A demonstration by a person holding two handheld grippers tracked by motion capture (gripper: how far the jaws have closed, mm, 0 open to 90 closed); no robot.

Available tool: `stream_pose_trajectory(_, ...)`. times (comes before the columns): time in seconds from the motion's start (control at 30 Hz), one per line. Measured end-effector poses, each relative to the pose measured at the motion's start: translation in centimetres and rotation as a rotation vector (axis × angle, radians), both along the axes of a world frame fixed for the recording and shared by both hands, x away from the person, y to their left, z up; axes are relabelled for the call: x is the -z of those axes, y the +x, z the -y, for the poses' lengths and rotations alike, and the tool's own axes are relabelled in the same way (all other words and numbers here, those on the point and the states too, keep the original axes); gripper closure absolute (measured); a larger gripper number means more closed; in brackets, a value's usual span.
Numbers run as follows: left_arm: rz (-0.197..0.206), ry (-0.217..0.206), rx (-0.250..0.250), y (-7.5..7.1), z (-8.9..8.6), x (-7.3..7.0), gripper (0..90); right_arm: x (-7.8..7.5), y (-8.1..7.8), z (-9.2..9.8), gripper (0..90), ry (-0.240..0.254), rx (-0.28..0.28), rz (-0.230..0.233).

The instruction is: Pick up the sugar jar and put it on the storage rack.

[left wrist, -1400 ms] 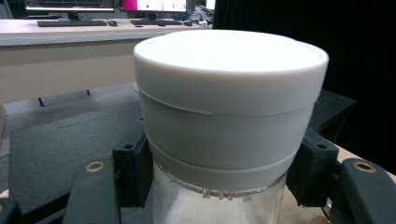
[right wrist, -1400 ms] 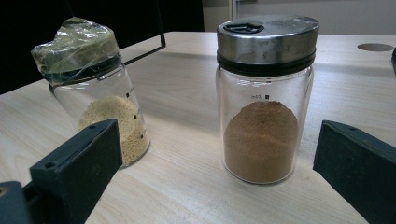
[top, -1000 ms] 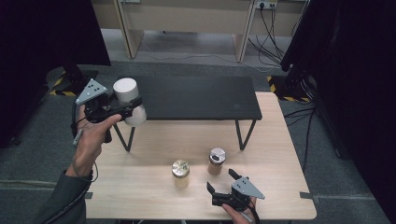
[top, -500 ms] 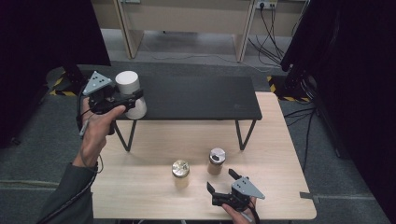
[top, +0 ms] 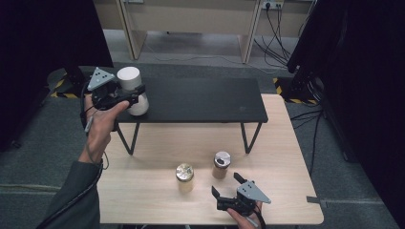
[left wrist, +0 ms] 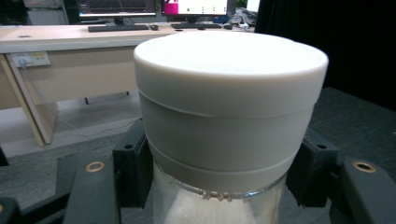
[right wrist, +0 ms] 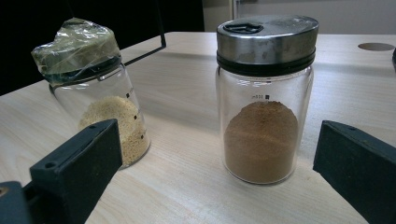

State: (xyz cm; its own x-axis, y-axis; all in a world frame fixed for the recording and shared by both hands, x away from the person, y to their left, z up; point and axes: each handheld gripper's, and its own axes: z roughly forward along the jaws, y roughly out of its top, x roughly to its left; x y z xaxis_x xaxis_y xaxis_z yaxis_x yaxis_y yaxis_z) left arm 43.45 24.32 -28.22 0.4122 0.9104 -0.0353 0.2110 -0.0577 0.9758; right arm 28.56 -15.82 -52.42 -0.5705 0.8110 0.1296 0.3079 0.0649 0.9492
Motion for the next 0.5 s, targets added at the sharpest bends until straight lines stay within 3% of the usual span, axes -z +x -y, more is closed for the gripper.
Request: stream_pose_trajectory(0.5, 0.013, 0.000, -0.017, 1.1, 0.9, 0.3, 35.2, 0.0, 0.0, 0.0, 1.3, -0.001, -0.001, 0.001)
